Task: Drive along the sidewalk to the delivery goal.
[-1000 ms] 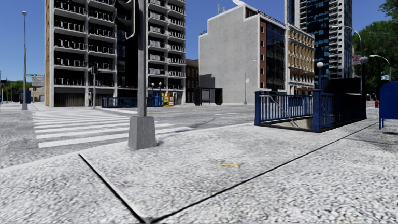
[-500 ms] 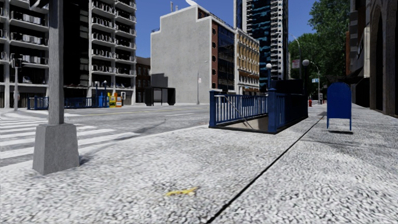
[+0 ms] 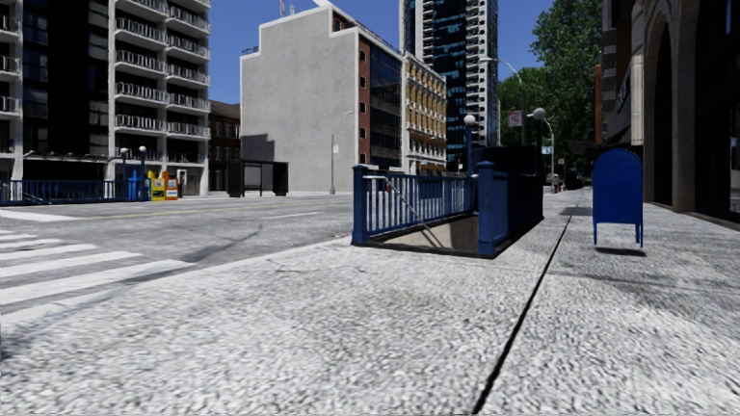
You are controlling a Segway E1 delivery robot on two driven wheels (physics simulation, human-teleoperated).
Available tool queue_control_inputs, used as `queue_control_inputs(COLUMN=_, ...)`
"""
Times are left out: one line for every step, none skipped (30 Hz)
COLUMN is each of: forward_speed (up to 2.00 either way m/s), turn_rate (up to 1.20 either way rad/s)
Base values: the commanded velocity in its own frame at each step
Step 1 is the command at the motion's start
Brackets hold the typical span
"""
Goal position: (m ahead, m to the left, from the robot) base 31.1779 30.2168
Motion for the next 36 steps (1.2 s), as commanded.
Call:
queue_control_inputs(forward_speed=1.45, turn_rate=0.00)
queue_control_inputs(forward_speed=1.45, turn_rate=0.00)
queue_control_inputs(forward_speed=1.45, turn_rate=0.00)
queue_control_inputs(forward_speed=1.45, turn_rate=0.00)
queue_control_inputs(forward_speed=1.45, turn_rate=0.00)
queue_control_inputs(forward_speed=1.45, turn_rate=0.00)
queue_control_inputs(forward_speed=1.45, turn_rate=0.00)
queue_control_inputs(forward_speed=1.45, turn_rate=0.02)
queue_control_inputs(forward_speed=1.45, turn_rate=0.02)
queue_control_inputs(forward_speed=1.45, turn_rate=0.22)
queue_control_inputs(forward_speed=1.45, turn_rate=0.36)
queue_control_inputs(forward_speed=1.44, turn_rate=0.58)
queue_control_inputs(forward_speed=1.44, turn_rate=0.58)
queue_control_inputs(forward_speed=1.44, turn_rate=0.81)
queue_control_inputs(forward_speed=1.44, turn_rate=1.00)
queue_control_inputs(forward_speed=1.44, turn_rate=1.20)
queue_control_inputs(forward_speed=1.44, turn_rate=1.20)
queue_control_inputs(forward_speed=1.44, turn_rate=1.20)
queue_control_inputs(forward_speed=1.44, turn_rate=1.20)
queue_control_inputs(forward_speed=1.44, turn_rate=1.20)
queue_control_inputs(forward_speed=1.44, turn_rate=1.20)
queue_control_inputs(forward_speed=1.44, turn_rate=1.20)
queue_control_inputs(forward_speed=1.44, turn_rate=1.20)
queue_control_inputs(forward_speed=1.44, turn_rate=1.20)
queue_control_inputs(forward_speed=1.44, turn_rate=1.20)
queue_control_inputs(forward_speed=1.44, turn_rate=1.20)
queue_control_inputs(forward_speed=1.44, turn_rate=1.20)
queue_control_inputs(forward_speed=1.44, turn_rate=1.20)
queue_control_inputs(forward_speed=1.44, turn_rate=1.20)
queue_control_inputs(forward_speed=1.44, turn_rate=1.20)
queue_control_inputs(forward_speed=1.44, turn_rate=1.20)
queue_control_inputs(forward_speed=1.44, turn_rate=1.20)
queue_control_inputs(forward_speed=1.44, turn_rate=1.20)
queue_control_inputs(forward_speed=1.44, turn_rate=1.20)
queue_control_inputs(forward_speed=1.44, turn_rate=1.20)
queue_control_inputs(forward_speed=1.44, turn_rate=1.20)
